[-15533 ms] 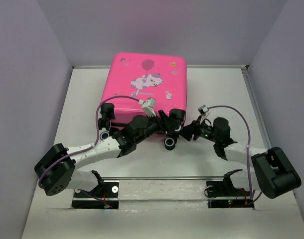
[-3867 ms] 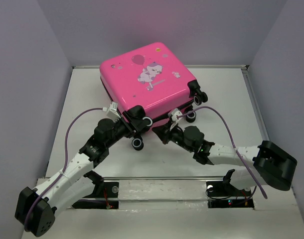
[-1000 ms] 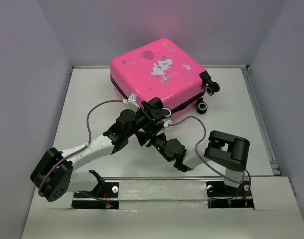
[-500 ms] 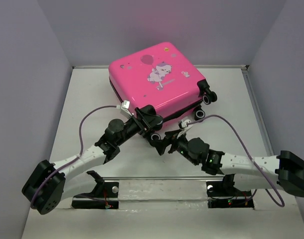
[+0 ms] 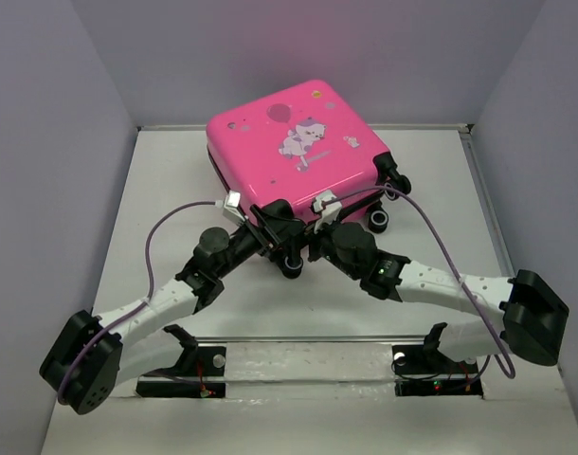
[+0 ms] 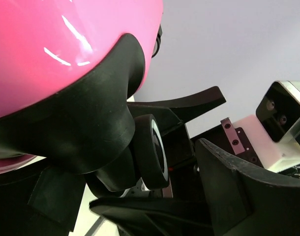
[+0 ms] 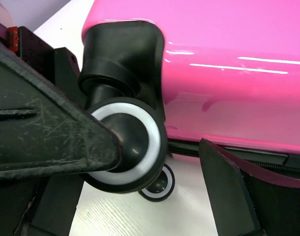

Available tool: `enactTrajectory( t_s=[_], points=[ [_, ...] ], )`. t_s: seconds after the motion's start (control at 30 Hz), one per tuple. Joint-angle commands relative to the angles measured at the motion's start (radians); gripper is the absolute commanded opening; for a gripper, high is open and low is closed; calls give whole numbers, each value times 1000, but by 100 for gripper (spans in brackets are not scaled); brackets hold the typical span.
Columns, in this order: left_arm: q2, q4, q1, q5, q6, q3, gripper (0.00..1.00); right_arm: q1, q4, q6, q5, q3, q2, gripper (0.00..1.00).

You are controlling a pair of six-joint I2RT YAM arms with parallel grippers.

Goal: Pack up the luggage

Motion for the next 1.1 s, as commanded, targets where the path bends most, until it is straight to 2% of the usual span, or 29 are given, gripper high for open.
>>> enactTrajectory(
  t_s=[0.0,0.13,0.2,0.37,0.4,0.43,0.47,0.57,0.63,0.73,0.77,0.87,1.0,1.03,1.07],
  points=[
    [-36,125,5,35,47,-3,95,-19,64,-38,-54,112,46,96],
    [-36,124,10,42,50,-6,94,-30,113,-30,-104,138,89,91],
    [-34,125,11,42,50,-8,94,-30,154,-32,-130,121,95,84],
    [-33,125,13,50,51,-18,93,-39,333,-45,-181,54,97,75],
    [-33,124,14,50,51,-20,93,-51,348,-44,-190,46,97,69],
    [-34,114,14,50,56,-23,93,-51,357,-41,-172,37,98,58],
    [-40,104,16,46,62,-25,92,-51,381,-41,-158,31,98,35],
    [-80,12,27,21,117,-20,92,-62,398,-35,-123,8,91,15],
    [-143,-112,39,-26,198,-5,91,-74,389,-32,-109,-14,80,8],
    [-226,-290,40,-126,307,23,90,-87,365,-24,-104,-37,39,7],
    [-288,-395,40,-196,353,32,89,-99,354,-22,-106,-54,26,7],
    [-420,-548,40,-313,412,19,84,-108,317,-22,-112,-72,-9,7],
    [-516,-605,40,-375,424,-67,71,-117,288,-22,-123,-90,-46,7],
    [-505,-573,40,-346,430,-101,61,-117,273,-24,-120,-94,-64,7],
    [-493,-549,39,-326,438,-115,58,-117,265,-27,-123,-97,-76,7]
  ],
)
